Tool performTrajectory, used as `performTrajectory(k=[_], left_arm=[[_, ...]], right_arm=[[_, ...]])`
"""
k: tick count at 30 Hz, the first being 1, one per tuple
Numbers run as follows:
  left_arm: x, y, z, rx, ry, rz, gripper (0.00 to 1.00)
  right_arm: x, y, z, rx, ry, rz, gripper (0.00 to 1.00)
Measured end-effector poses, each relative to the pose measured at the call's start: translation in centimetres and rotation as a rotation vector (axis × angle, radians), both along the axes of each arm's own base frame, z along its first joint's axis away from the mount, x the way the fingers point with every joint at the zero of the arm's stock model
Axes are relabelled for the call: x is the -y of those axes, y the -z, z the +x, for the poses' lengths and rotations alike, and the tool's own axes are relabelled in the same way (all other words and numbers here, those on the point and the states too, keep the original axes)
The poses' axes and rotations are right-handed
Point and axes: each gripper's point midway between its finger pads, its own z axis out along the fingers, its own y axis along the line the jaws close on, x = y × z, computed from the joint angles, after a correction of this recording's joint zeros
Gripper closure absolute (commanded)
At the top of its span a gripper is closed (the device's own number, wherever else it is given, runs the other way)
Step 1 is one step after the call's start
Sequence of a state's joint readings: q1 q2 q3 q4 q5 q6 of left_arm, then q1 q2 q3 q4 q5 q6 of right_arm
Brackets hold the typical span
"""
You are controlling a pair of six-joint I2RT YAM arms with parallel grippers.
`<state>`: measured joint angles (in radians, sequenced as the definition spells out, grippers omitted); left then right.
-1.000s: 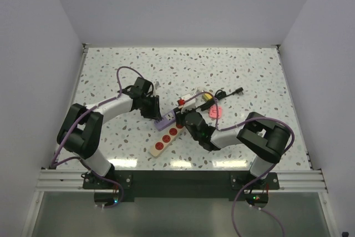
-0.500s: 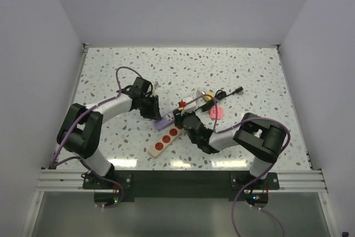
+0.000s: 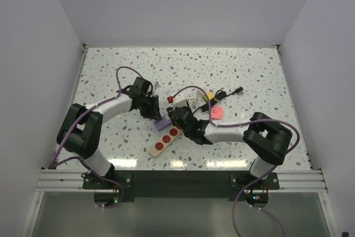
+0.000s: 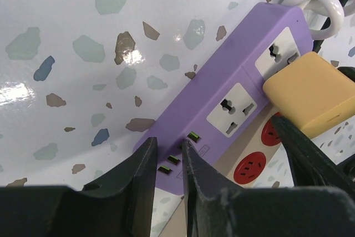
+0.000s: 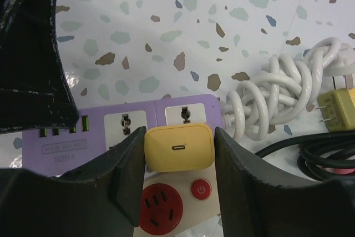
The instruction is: Insert the plug
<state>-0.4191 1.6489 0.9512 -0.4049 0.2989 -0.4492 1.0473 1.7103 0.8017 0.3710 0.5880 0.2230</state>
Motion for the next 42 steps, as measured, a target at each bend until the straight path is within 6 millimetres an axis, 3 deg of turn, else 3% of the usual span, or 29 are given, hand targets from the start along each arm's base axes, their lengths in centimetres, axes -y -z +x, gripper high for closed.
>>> performTrajectory(k=[1,7,8,10,14,17,20,23,30,34,42], left_arm=[[0.0,0.0,0.0,0.001,0.000,0.000,0.73],[0.2,0.0,-0.3,-0.001,0.018,-0.004,0.73],[0.3,0.0,-0.4,-0.001,0.026,-0.005,0.73],[0.5,0.0,-0.6,-0.001,0.037,-0.007,0.73],[0.6,0.0,-0.7,0.005,0.049,-0.006,0.73],[0.6,0.0,-0.6,0.007,0.050,-0.006,0.73],[0.6,0.0,-0.6,0.010,0.054,-0.005,0.73],[0.6,-0.1,-0.6,0.014,0.058,-0.005,0.73],[0.5,-0.1,-0.6,0.028,0.073,-0.002,0.73],[0.5,-0.1,-0.6,0.041,0.087,0.000,0.74],[0.5,-0.1,-0.7,0.060,0.092,-0.005,0.74]], right_arm=[[0.0,-0.1,-0.1,-0.011,-0.001,-0.016,0.80],[0.9,-0.6,-1.0,-0.085,-0.016,-0.038,0.54],[1.2,-0.7,-1.1,-0.102,-0.017,-0.036,0.43],[1.5,-0.9,-1.4,-0.144,-0.026,-0.026,0.31],[1.3,-1.3,-2.6,-0.228,-0.072,-0.002,0.19],[0.5,-3.0,-2.1,-0.243,-0.085,0.048,0.05],[-0.1,-5.4,-1.2,-0.231,-0.085,0.107,0.03],[0.8,-7.7,-0.4,-0.211,-0.057,0.159,0.03],[6.5,-12.6,2.3,-0.145,0.075,0.240,0.03],[7.3,-12.5,2.2,-0.164,0.074,0.229,0.07],[5.0,-9.9,0.3,-0.274,-0.043,0.216,0.11]])
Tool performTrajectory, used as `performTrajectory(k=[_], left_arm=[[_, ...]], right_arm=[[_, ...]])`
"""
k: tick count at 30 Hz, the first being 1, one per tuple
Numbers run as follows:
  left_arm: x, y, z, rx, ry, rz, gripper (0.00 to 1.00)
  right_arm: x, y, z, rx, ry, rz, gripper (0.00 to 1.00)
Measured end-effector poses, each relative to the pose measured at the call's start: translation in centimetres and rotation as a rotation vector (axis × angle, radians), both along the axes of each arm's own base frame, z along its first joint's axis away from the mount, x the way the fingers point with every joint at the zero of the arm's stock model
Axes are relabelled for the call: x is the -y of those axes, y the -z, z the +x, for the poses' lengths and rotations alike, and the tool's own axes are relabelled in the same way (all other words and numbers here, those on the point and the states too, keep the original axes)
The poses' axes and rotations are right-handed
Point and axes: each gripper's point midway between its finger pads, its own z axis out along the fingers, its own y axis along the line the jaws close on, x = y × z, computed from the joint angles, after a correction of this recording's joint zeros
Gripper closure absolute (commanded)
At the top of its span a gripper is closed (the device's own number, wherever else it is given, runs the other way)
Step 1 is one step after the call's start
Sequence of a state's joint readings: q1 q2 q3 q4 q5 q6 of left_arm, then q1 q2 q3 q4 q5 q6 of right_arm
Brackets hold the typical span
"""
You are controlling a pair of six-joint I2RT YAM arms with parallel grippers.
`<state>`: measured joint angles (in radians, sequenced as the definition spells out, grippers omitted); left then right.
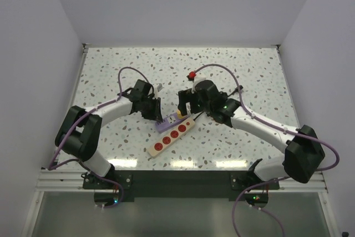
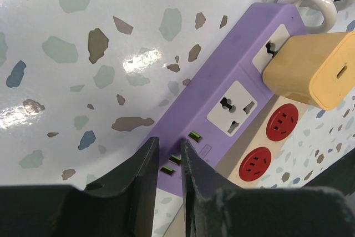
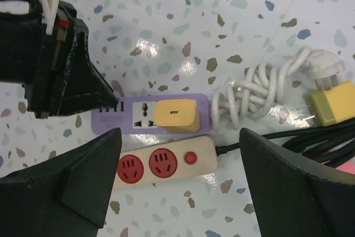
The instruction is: Insert the plug
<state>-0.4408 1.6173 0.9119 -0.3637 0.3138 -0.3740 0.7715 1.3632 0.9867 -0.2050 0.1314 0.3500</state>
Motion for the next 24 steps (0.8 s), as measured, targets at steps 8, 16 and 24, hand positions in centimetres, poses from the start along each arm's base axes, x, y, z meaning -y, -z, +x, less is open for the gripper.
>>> performTrajectory(k=[8,16,24], left_arm=[[0.0,0.0,0.0,0.011,-0.001,-0.005,0.74],[-0.1,0.0,0.0,0.016,-0.001,-0.005,0.74],[-0.1,0.0,0.0,0.020,-0.002,-0.006,0.74]], right_arm=[[-2.3,4.9,-0.9,-0.136,-0.087,-0.116,0.12],[-2.7,5.4,-0.6,-0.167,-0.093,-0.154,0.12],[-2.9,7.0,-0.4,-0.193,-0.104,-0.201,0.16]])
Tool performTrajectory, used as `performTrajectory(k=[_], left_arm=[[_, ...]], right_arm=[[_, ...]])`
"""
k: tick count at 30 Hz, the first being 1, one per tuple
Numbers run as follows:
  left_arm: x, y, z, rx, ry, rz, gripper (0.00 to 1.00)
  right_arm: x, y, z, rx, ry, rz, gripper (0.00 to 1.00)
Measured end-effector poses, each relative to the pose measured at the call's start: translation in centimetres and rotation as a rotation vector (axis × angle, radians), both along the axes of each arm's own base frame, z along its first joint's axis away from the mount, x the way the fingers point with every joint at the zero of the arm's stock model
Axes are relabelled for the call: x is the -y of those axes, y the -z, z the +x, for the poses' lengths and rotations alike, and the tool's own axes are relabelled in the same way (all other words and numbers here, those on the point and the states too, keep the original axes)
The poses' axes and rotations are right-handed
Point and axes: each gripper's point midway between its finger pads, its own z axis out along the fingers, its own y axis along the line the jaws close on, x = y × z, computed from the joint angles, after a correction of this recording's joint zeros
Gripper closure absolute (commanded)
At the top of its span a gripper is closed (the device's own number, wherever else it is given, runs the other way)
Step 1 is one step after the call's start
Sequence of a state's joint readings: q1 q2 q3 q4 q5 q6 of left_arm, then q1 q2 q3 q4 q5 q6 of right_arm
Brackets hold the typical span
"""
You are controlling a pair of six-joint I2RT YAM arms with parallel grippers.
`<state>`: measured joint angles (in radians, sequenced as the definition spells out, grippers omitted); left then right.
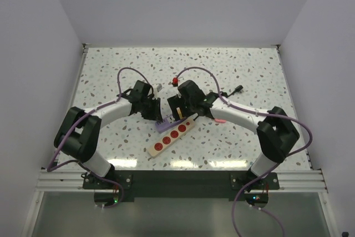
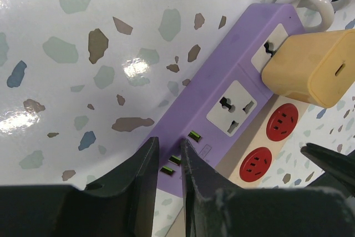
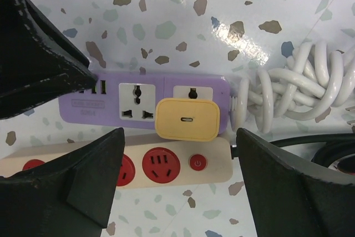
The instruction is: Insert the plug
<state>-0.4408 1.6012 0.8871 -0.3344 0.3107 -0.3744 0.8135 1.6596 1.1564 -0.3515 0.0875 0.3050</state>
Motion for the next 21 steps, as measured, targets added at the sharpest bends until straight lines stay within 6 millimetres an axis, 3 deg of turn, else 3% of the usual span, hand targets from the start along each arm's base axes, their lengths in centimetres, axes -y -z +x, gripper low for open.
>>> performTrajectory(k=[7,21], left_arm=[[0.0,0.0,0.0,0.003,0.000,-0.002,0.74],[0.0,0.0,-0.1,0.015,0.000,-0.009,0.74]], right_arm=[[0.0,1.6,0.1,-0.015,-0.006,-0.033,0.21],[0.0,2.5,0.9,-0.002,0.007,-0.058,0.31]])
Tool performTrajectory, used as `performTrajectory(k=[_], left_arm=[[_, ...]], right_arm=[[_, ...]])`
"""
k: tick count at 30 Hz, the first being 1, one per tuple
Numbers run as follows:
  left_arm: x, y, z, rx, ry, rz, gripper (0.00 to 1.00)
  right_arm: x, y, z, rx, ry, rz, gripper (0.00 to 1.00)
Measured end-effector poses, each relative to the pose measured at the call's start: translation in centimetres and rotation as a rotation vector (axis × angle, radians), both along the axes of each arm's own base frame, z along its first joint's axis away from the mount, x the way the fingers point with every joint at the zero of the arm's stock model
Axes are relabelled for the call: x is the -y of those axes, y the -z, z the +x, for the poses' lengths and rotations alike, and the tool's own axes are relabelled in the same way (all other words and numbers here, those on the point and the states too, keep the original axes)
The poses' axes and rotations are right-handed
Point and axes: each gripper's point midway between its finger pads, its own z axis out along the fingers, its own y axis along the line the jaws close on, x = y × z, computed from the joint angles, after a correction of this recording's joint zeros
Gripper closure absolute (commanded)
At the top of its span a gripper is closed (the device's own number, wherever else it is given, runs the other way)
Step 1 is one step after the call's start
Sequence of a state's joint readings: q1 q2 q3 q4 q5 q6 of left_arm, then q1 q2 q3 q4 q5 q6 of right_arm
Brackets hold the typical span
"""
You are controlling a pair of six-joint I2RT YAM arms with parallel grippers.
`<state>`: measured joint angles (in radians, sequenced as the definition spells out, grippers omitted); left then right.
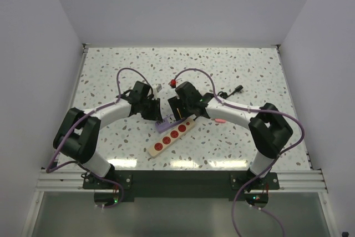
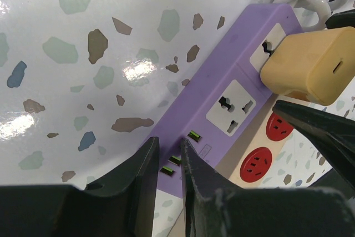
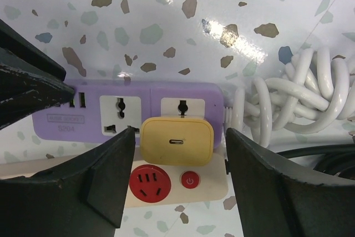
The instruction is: Insert the plug
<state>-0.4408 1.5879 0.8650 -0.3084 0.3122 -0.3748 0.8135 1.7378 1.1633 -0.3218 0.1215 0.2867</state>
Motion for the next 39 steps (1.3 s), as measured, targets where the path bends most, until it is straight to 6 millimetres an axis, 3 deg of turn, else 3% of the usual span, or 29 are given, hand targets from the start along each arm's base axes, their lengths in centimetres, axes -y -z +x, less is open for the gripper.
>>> performTrajectory(k=[13,27,39], left_arm=[[0.0,0.0,0.0,0.005,0.001,-0.004,0.74],[0.0,0.0,0.0,0.007,0.002,-0.006,0.75],[0.1,0.0,0.0,0.008,0.002,-0.007,0.76]], right_arm=[[-0.4,-0.2,0.9,0.022,0.013,0.001,0.32],[-0.5,0.3,1.1,0.015,0.016,-0.012,0.65],[-0.4,0.3,0.5,0.039,0.010,0.003,0.73]])
